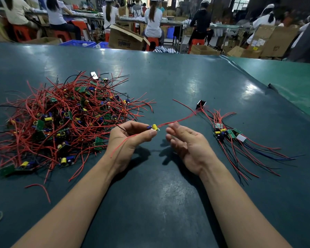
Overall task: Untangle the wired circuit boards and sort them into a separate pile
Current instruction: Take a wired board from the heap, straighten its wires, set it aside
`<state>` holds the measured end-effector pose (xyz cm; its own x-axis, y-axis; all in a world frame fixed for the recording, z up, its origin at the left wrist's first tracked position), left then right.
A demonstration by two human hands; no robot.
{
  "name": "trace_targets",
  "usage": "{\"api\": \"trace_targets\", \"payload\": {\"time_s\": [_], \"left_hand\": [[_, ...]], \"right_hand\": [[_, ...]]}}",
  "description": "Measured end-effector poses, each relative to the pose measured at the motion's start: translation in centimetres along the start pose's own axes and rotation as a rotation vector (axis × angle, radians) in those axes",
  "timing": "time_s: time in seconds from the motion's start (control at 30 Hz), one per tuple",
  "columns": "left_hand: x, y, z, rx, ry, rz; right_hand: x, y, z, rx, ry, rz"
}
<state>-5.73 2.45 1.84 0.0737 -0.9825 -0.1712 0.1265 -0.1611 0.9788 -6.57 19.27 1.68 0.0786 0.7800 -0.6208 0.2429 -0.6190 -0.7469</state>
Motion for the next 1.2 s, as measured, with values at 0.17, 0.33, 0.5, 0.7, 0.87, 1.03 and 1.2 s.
{"api": "trace_targets", "payload": {"time_s": [0.17, 0.33, 0.5, 0.7, 0.87, 1.03, 1.2], "left_hand": [[-0.4, 0.2, -0.4, -0.016, -0.021, 0.143], [-0.4, 0.2, -0.3, -0.015, -0.018, 0.153], [-0.3, 0.2, -0.3, 0.002, -0.056, 0.182], [-0.4, 0.2, -0.3, -0.029, -0.044, 0.136], [0.1, -0.2, 0.2, -0.05, -0.049, 0.089], [0.2, -0.3, 0.2, -0.055, -0.062, 0.041], [0.8, 0.1, 0.4, -0.014, 0.04, -0.169]], "right_hand": [[-0.2, 0.1, -0.1, 0.034, -0.042, -0.068], [-0.3, 0.2, -0.1, 0.052, -0.083, -0.131], [-0.5, 0.1, -0.2, 0.127, -0.116, -0.237], [0.3, -0.9, 0.1, 0.291, 0.073, -0.176], [2.1, -2.4, 0.4, 0.431, 0.29, -0.061], [2.6, -2.7, 0.4, 0.506, 0.351, -0.004], [4.2, -3.7, 0.4, 0.545, 0.477, 0.158]]}}
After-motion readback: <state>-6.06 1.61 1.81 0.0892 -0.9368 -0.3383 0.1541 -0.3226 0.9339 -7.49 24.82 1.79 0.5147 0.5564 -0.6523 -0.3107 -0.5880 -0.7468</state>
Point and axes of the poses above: each hand's wrist, its own z-axis towards the middle knuckle, its own x-axis out of the back of the hand, y = z × x, the point moved 4 cm from there along z, towards the middle knuckle, and after that the axes turned 7 degrees about z, right-handed, at the moved point
